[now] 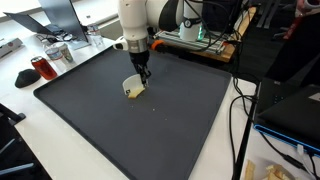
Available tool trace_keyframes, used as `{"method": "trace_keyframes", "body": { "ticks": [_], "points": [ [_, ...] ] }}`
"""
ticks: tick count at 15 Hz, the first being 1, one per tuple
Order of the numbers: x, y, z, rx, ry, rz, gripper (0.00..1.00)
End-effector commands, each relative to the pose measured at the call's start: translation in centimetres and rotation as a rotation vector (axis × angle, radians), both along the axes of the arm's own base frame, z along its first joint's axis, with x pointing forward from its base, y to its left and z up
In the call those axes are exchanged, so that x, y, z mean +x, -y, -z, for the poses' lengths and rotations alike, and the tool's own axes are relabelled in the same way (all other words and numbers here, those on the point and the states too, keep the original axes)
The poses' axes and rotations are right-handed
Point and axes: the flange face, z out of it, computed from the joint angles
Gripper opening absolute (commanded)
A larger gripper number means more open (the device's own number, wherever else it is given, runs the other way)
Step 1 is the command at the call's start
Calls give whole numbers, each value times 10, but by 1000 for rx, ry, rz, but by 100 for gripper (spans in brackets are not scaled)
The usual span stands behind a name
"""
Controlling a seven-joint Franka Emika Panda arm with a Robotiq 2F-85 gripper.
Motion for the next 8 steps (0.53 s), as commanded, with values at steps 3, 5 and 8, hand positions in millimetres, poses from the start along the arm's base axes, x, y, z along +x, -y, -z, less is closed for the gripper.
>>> {"method": "trace_keyframes", "body": {
  "ticks": [3,5,8],
  "points": [
    [-8,13,39,131,-80,-112,1],
    [-6,18,41,174,-91,-152,1],
    [-2,27,39,151,-138,-164,1]
  ]
}}
